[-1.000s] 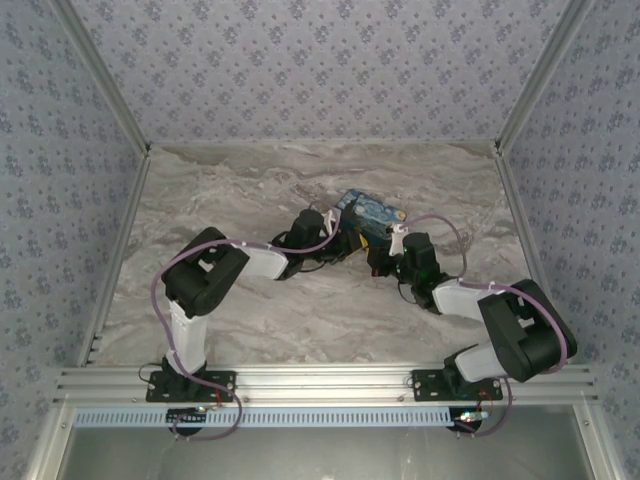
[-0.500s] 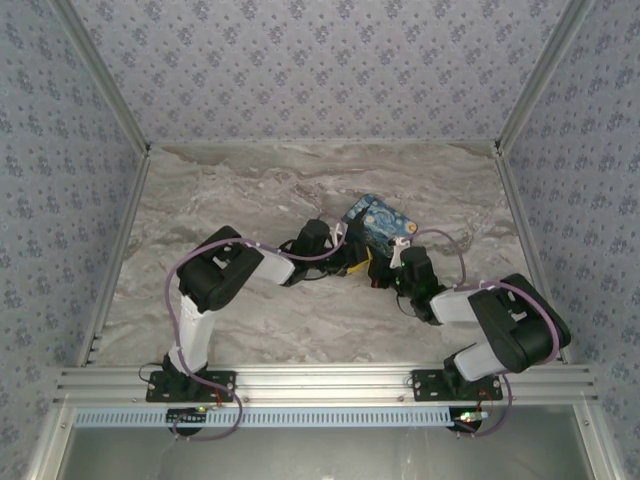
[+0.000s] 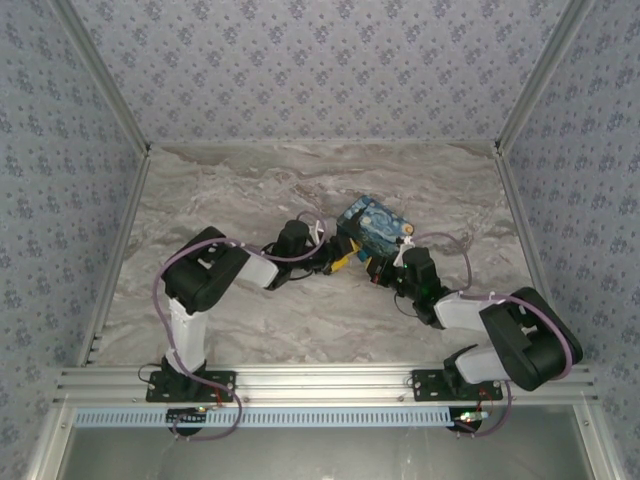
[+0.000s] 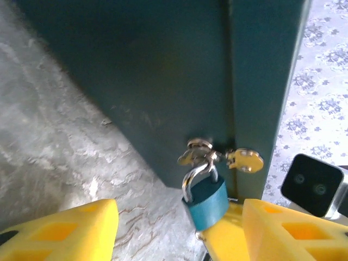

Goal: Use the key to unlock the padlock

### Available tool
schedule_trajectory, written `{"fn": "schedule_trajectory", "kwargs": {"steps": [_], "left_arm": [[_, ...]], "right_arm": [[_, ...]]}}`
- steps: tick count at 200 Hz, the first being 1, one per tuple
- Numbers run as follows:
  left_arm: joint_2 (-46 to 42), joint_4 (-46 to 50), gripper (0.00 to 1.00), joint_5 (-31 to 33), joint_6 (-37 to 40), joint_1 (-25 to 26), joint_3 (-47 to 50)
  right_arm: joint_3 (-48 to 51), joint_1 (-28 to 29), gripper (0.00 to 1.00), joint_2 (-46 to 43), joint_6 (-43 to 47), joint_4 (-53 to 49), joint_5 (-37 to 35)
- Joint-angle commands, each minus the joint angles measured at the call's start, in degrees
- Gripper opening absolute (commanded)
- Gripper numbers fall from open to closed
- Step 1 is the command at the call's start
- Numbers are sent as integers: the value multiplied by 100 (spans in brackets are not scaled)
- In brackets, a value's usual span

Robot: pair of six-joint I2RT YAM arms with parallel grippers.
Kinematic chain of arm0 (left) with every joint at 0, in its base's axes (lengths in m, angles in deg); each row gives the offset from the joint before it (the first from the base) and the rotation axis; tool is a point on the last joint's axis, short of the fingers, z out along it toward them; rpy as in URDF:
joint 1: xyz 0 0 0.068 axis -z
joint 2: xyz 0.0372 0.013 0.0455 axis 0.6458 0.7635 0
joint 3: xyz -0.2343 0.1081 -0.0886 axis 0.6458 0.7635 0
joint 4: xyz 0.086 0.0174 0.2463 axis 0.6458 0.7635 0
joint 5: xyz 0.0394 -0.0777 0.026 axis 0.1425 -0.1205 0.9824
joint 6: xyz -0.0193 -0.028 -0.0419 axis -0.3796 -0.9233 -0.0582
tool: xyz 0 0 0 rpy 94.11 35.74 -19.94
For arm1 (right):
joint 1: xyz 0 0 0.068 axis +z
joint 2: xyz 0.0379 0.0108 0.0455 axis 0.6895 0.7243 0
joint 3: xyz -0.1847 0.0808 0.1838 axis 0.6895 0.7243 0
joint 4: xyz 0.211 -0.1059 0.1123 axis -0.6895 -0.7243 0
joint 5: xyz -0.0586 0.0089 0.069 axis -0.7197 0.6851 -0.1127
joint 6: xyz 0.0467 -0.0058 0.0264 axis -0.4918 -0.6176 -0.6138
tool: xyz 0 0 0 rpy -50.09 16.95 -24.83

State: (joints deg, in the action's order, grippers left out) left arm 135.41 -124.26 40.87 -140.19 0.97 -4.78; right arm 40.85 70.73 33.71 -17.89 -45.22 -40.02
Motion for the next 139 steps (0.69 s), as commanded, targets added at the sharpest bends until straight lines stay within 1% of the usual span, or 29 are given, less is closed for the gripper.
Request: {"fn": "schedule_trajectory", "kwargs": {"steps": [1,79,139], "left_arm": [[297,-733,58,-146,-472,107,-77],[492,-697,47,-85,-627,331,-312],[470,-724,25,87,-703,350,-255]], "right_arm": [[-167,44,0,-138,-571,-170,169],[-346,45,0,-141,-936,-288,240],[-327,47,0,-152,-1163,-190,253]]}}
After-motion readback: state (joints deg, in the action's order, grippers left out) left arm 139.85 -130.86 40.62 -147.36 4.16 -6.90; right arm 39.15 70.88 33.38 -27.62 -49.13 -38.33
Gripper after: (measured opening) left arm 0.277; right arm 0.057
